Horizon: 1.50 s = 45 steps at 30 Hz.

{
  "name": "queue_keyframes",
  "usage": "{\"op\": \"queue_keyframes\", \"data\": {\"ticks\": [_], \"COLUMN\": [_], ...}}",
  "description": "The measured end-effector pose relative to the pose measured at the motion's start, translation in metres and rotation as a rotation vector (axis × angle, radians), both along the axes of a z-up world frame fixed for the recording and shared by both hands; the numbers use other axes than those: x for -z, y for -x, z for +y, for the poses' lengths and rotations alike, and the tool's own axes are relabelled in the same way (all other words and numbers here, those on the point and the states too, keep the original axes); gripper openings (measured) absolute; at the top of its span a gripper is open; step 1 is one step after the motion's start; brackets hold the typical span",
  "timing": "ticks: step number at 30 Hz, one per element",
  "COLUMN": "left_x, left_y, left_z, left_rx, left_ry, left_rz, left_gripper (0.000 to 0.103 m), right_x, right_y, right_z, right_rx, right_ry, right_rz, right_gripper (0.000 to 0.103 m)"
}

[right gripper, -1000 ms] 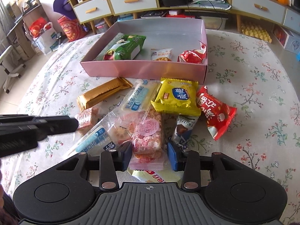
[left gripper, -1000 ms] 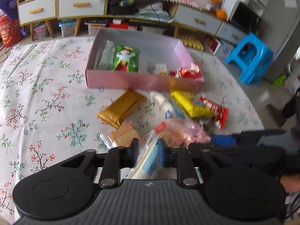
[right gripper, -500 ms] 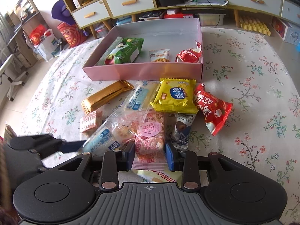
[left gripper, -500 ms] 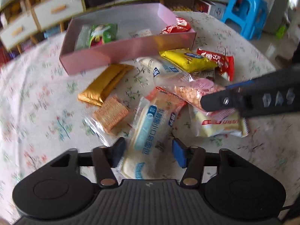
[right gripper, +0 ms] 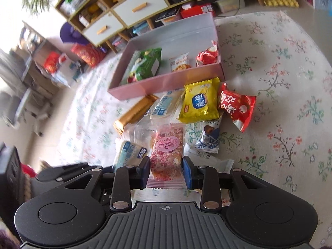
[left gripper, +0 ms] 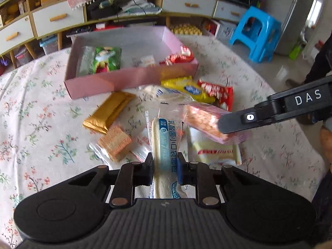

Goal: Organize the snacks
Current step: 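Carry the milk bar and pink candy pack over the pink box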

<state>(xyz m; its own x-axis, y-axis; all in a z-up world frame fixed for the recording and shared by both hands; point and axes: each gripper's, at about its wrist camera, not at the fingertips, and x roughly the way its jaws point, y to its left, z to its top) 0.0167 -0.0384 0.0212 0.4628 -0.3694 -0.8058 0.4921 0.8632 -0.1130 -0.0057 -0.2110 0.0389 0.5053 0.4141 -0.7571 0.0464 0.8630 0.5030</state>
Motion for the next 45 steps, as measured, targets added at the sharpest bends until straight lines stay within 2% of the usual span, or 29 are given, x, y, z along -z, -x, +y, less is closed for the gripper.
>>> {"op": "queue_keyframes", "data": {"ticks": [8,12,17,25,32,39,45], "left_x": [-0.013,-0.013,-0.018,-0.022,-0.024,-0.031,-0.033], "left_y": [-0.010,-0.012,-0.012,-0.020,-0.030,-0.041,-0.065], "left_z": [0.019,0.019,0.024,0.033,0.040,0.039,0.023], "left_rx": [-0.070,-0.083,-0.101,-0.153,-0.196,-0.210,-0.214], "left_ry": [0.083,0.098,0.113,0.150,0.173,0.186,0.178], "left_rz": [-0.001,-0.002,-0.014,-0.019,-0.022,-0.040,-0.031], "left_gripper": [0.019,0.019,0.019,0.019,0.019,0.019,0.019], "right_x": [-0.006,-0.010,-0.017,-0.024,-0.033,-0.033,-0.033], "right_y": [0.006,0.012,0.019,0.018,0.019,0.010,-0.012], "right_z": [-0.029,-0.041,-0.047,-0.055,-0.070,-0.064,-0.060], "right_rx": [0.075,0.098,0.130,0.161,0.237,0.233,0.221], "right_ry": [0.008,-0.011,0.020,0.018,0.037,0.057,0.068], "right_rz": [0.008,-0.007,-0.044,-0.080,-0.143,-0.149,-0.141], "right_gripper": [0.032,0.032,0.032,0.032,0.032,0.032,0.032]}}
